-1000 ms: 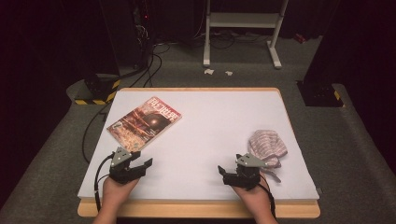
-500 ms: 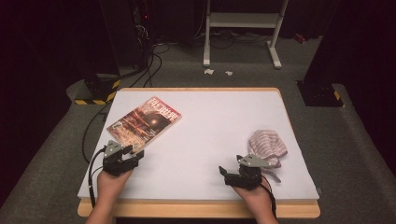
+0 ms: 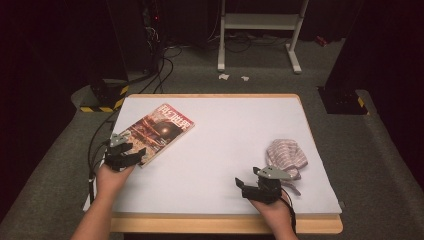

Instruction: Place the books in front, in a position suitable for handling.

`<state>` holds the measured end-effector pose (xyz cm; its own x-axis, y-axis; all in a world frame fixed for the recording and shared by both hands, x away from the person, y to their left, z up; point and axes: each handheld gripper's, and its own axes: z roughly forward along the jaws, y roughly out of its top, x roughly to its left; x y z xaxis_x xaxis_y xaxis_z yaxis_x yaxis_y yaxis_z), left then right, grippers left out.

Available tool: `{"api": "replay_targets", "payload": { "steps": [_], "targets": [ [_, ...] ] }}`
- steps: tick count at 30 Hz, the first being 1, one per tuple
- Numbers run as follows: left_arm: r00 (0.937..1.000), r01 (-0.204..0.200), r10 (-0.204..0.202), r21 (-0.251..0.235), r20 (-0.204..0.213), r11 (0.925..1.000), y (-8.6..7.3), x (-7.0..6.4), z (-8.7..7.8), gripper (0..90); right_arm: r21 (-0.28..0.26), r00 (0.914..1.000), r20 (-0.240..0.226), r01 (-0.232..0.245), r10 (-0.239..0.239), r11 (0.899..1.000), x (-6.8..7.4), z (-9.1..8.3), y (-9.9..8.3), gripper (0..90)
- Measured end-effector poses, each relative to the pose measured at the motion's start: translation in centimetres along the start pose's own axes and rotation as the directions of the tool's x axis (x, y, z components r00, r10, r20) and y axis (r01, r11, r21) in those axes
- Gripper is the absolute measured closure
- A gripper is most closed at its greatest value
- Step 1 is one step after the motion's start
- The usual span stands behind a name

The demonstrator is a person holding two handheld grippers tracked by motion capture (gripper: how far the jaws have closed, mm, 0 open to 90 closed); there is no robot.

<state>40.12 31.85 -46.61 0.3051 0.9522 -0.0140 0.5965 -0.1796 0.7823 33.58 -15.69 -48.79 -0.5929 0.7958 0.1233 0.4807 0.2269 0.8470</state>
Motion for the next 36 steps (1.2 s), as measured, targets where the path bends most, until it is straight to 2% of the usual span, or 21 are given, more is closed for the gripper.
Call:
{"api": "replay_targets", "payload": {
  "steps": [5, 7, 8, 10, 12, 14, 15, 18, 22, 25, 28, 33, 35, 36],
  "targets": [
    [0.9997, -0.012, 0.012, 0.012, -0.022, 0.9999, 1.0, 1.6, 1.6, 39.3, 0.006, 1.0, -0.005, -0.008, 0.008, 1.0, -0.1, 0.1, -0.2, 21.8],
    [0.9994, -0.014, 0.014, -0.002, -0.03, 0.9999, 1.3, 2.4, 2.6, 39.7, 0.008, 0.9999, -0.007, -0.008, 0.008, 1.0, -0.1, 0.1, -0.3, 22.4],
    [0.9993, -0.019, 0.02, 0.014, -0.031, 0.9997, 1.5, 2.7, 3.2, 41.9, 0.008, 1.0, -0.007, -0.007, 0.007, 1.0, -0.1, 0.1, -0.3, 22.5],
    [0.9984, -0.017, 0.021, 0.065, -0.053, 0.9977, 1.9, 3.5, 4.9, 40.6, 0.013, 0.9999, -0.01, -0.007, 0.007, 1.0, 0.0, 0.2, -0.3, 22.8],
    [0.9966, -0.019, 0.025, 0.074, -0.078, 0.9971, 2.2, 3.9, 5.6, 39.1, 0.014, 0.9998, -0.016, -0.009, 0.009, 1.0, 0.0, 0.2, -0.3, 23.0],
    [0.9966, -0.002, 0.008, 0.072, -0.082, 0.9974, 2.7, 4.6, 6.4, 38.1, 0.018, 0.9998, -0.018, -0.005, 0.006, 1.0, 0.1, 0.3, -0.4, 23.0],
    [0.9966, 0.012, -0.004, 0.095, -0.082, 0.9954, 3.0, 4.9, 6.9, 37.1, 0.018, 0.9998, -0.02, -0.006, 0.006, 1.0, 0.2, 0.3, -0.4, 23.0],
    [0.9955, 0.043, -0.032, 0.125, -0.09, 0.9913, 3.4, 5.7, 7.8, 33.9, 0.018, 0.9998, -0.02, -0.009, 0.009, 1.0, 0.3, 0.3, -0.4, 23.2],
    [0.9926, 0.077, -0.063, 0.134, -0.103, 0.988, 3.6, 6.7, 8.5, 30.2, 0.018, 0.9997, -0.023, -0.01, 0.01, 1.0, 0.3, 0.3, -0.4, 23.4],
    [0.9878, 0.116, -0.099, 0.14, -0.12, 0.9834, 3.4, 7.5, 8.8, 29.3, 0.021, 0.9996, -0.025, -0.01, 0.011, 1.0, 0.5, 0.3, -0.5, 23.5],
    [0.9857, 0.135, -0.12, 0.127, -0.119, 0.9827, 3.2, 8.0, 8.9, 29.2, 0.023, 0.9995, -0.029, -0.008, 0.008, 1.0, 0.7, 0.4, -0.5, 23.6],
    [0.9837, 0.132, -0.114, 0.121, -0.139, 0.9839, 3.1, 8.5, 9.0, 28.1, 0.019, 0.9992, -0.037, -0.012, 0.013, 1.0, 0.8, 0.4, -0.5, 23.6],
    [0.9829, 0.147, -0.131, 0.122, -0.13, 0.9816, 3.0, 8.8, 9.1, 27.2, 0.019, 0.9992, -0.037, -0.011, 0.012, 1.0, 0.8, 0.4, -0.5, 23.6],
    [0.9808, 0.169, -0.155, 0.12, -0.118, 0.9782, 2.9, 9.1, 9.2, 26.6, 0.019, 0.9993, -0.036, -0.011, 0.011, 1.0, 0.8, 0.4, -0.5, 23.5]
  ]
}}
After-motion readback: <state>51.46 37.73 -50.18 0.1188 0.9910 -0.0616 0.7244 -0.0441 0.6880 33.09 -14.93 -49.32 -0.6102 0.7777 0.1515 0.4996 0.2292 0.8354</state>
